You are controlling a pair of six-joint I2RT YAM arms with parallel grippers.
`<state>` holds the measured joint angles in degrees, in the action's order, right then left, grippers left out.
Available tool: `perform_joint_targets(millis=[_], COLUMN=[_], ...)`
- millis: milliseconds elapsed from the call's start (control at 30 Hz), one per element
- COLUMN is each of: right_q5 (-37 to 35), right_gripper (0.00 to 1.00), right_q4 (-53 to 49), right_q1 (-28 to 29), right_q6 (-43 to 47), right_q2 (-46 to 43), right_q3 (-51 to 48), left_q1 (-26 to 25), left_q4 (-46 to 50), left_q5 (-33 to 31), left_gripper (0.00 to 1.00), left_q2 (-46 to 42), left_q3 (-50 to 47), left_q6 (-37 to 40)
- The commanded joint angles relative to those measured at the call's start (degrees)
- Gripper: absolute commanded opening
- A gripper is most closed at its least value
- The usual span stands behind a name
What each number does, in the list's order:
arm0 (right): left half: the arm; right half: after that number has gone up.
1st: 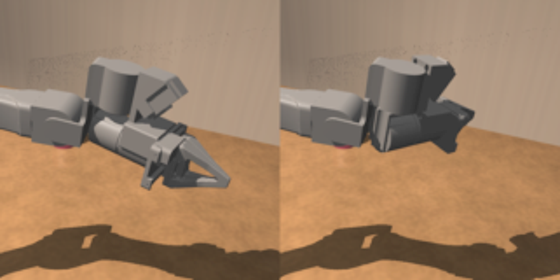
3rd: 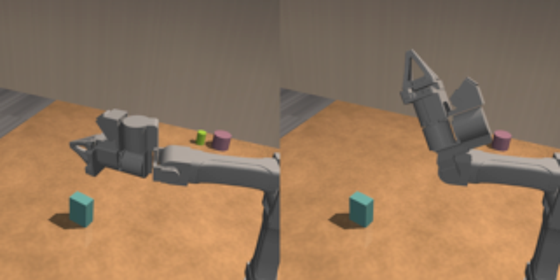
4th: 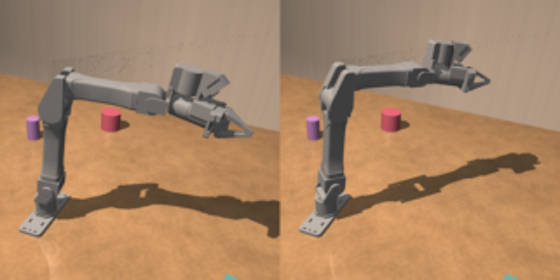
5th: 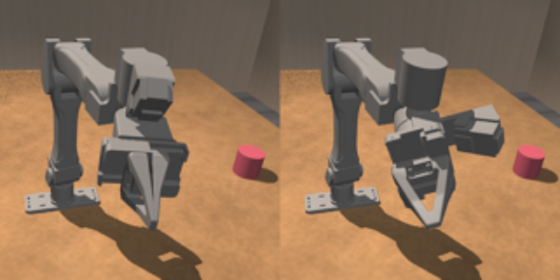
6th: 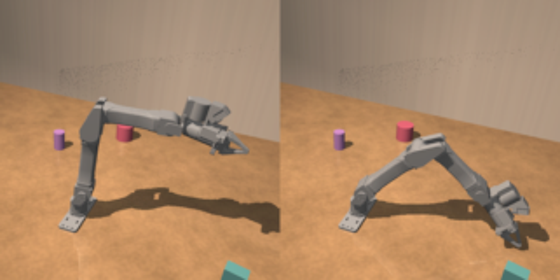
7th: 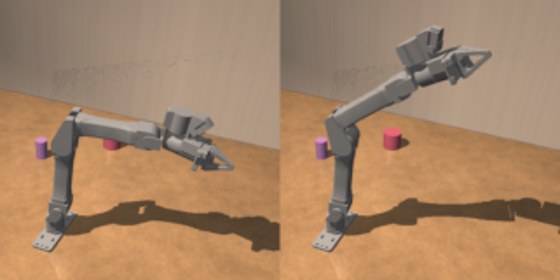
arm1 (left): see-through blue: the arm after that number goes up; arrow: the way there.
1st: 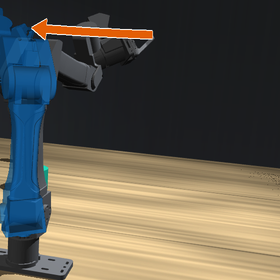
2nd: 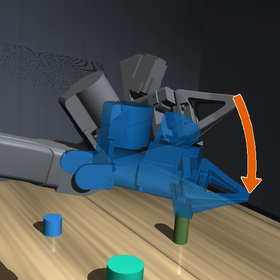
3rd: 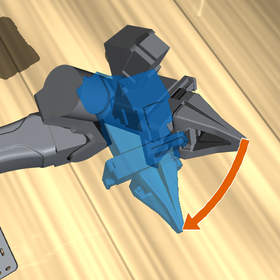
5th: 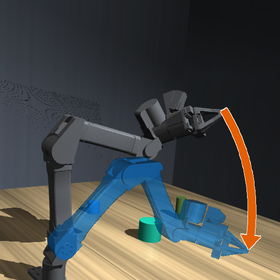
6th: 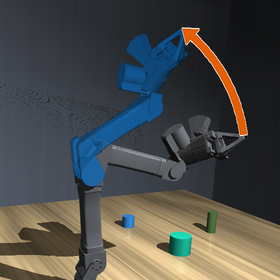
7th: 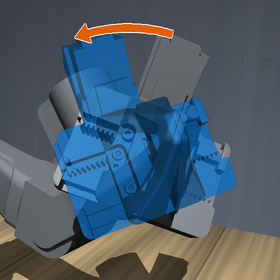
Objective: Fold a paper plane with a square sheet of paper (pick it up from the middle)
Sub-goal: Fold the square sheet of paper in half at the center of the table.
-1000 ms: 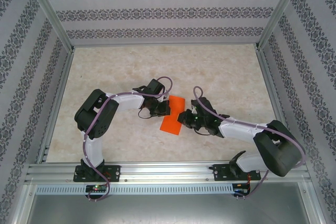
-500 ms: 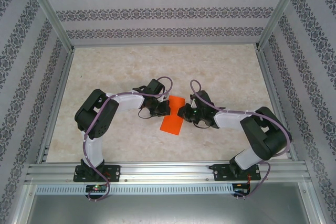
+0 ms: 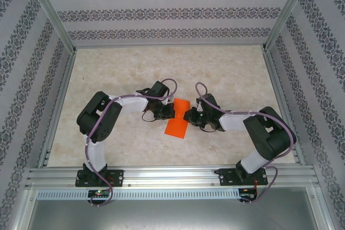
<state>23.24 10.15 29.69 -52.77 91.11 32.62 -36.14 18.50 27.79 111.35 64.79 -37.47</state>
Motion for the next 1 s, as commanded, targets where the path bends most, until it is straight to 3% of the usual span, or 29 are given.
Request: perform_joint_targets(millis=[0,433,767,967], right_q5=[1.8,2.1,3.2,3.3], right_gripper=[0.15,0.14,0.15,0.14], right_q4=[0.1,1.7,-5.6,-6.0], right_q1=[-1.2,-3.9,-4.8,-5.9], right_q6=[1.4,3.3,4.8,6.1], right_q2=[-1.8,7.3,-0.2,3.6], right_q3=[3.3,3.3,8.5,9.3], left_q1=[-0.7,-0.6,-0.7,-0.7], left_q4=[5.4,5.5,5.9,6.0], left_q5=[-2.9,-2.9,-3.3,-3.3], left_gripper=[0.03,0.02,0.02,0.02], left_q2=[2.9,2.7,2.1,2.0], left_q3=[-1.8,-1.7,-2.0,-1.9], left_q6=[1.7,1.9,2.2,2.2])
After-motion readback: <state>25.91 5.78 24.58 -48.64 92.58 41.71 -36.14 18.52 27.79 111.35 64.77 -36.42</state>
